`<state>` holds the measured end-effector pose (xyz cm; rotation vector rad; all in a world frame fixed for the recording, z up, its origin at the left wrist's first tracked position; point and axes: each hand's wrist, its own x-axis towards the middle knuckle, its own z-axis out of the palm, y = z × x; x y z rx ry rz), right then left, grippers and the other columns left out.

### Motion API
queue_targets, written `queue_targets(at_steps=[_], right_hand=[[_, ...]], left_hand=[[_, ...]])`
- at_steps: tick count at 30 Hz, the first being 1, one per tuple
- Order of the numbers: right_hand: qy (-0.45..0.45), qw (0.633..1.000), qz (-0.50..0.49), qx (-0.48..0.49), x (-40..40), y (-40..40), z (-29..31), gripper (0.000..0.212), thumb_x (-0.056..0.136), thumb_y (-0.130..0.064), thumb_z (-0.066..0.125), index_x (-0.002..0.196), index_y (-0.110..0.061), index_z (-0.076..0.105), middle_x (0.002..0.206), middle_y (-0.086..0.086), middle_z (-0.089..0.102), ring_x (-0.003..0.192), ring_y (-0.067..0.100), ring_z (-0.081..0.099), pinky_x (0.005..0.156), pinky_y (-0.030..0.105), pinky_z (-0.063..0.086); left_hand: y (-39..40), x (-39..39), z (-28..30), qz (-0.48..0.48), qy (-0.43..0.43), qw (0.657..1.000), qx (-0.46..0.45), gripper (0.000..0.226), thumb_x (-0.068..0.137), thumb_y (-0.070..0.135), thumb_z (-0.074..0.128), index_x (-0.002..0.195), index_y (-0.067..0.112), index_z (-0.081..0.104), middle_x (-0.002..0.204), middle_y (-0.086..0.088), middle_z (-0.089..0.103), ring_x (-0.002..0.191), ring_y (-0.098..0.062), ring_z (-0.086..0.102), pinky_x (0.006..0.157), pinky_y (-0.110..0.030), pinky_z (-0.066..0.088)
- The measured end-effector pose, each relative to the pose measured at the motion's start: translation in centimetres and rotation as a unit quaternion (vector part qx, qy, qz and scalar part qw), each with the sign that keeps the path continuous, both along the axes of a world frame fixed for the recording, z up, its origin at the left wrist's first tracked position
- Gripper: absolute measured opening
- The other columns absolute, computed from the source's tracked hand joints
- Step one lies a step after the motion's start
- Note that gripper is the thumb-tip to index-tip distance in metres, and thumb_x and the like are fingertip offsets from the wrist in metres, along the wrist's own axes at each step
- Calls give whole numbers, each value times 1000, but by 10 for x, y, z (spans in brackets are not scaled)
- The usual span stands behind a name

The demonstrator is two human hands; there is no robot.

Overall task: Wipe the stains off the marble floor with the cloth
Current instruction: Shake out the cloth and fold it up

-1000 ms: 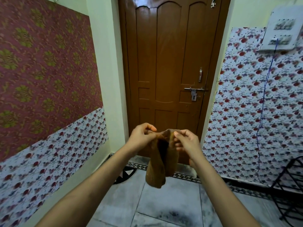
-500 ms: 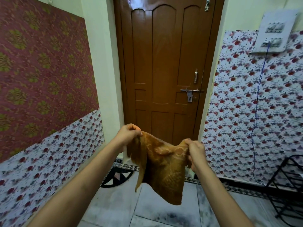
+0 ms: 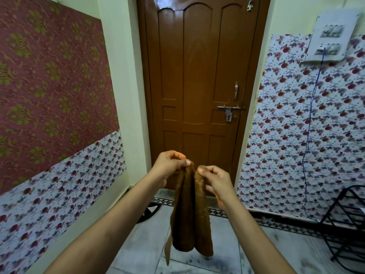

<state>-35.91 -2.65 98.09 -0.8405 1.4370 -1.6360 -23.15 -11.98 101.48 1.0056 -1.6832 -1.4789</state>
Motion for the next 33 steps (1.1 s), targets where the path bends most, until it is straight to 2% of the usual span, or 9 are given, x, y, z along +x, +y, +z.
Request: queue_targets(at_steps=[6, 14, 18, 20, 22, 27, 29, 31, 33], right_hand=[[-59, 998, -3, -19, 11, 0, 0, 16, 92, -8, 53, 98, -7, 68, 100, 12, 69, 98, 21, 65, 88, 33, 52], [-180, 975, 76, -104, 14, 12, 1, 38, 97, -14, 27, 101, -8, 64, 112, 12, 64, 113, 24, 57, 102, 36, 41], [17, 996, -30, -78, 5, 9, 0, 24, 95, -6, 42, 105, -14, 61, 120, 7, 60, 117, 21, 54, 89, 25, 46], [118, 991, -58, -28, -4, 5, -2, 44, 87, -8, 60, 127, -20, 47, 134, 2, 45, 128, 20, 41, 95, 28, 41], [137, 990, 17, 11, -10, 2, -3, 67, 81, -14, 70, 137, -24, 35, 144, 2, 35, 133, 21, 33, 102, 36, 34], [60, 984, 161, -50, -10, 0, -3, 67, 63, -42, 76, 122, -37, 44, 135, -5, 48, 120, 13, 48, 94, 25, 42], [153, 968, 193, -49, -7, 0, -6, 79, 60, -45, 76, 129, -34, 38, 125, -19, 46, 114, -1, 47, 89, 16, 41], [261, 953, 138, -61, -1, -3, -13, 62, 73, -31, 77, 125, -30, 44, 116, -22, 50, 107, -6, 48, 88, 14, 43], [236, 965, 49, -98, 4, -5, -13, 27, 84, -20, 67, 108, -27, 57, 104, -13, 61, 100, 1, 56, 82, 15, 49]], left_hand=[[9, -8, 1, -25, -19, 999, -42, 13, 87, 10, 59, 96, 17, 65, 94, -5, 72, 96, -19, 66, 91, -38, 52], [18, -8, -2, 17, -48, 978, -202, 26, 77, 13, 73, 99, 23, 62, 99, 3, 67, 96, -8, 62, 80, -24, 53], [14, -2, 9, 16, -3, 991, -135, 17, 83, 6, 62, 94, 19, 64, 92, -5, 67, 90, -16, 65, 71, -21, 51], [14, 2, 17, -5, 17, 993, -113, 16, 85, 5, 59, 94, 17, 64, 88, -5, 67, 88, -16, 65, 70, -22, 49], [13, 6, 23, -20, 37, 994, -100, 19, 87, 3, 55, 93, 18, 65, 87, -3, 66, 86, -14, 64, 70, -22, 47], [5, 16, 27, 6, 80, 996, -38, 26, 86, 0, 50, 90, 20, 65, 87, -2, 65, 86, -16, 60, 70, -27, 45], [4, 20, 27, 9, 92, 995, -21, 26, 86, -1, 49, 90, 18, 66, 83, -1, 64, 82, -15, 59, 68, -26, 45], [5, 23, 28, -6, 92, 995, -24, 25, 86, -2, 49, 90, 16, 65, 82, -1, 64, 80, -14, 60, 68, -25, 46], [4, 26, 29, -12, 80, 996, -37, 24, 86, -2, 50, 89, 16, 65, 83, -2, 63, 82, -15, 59, 69, -25, 47]])
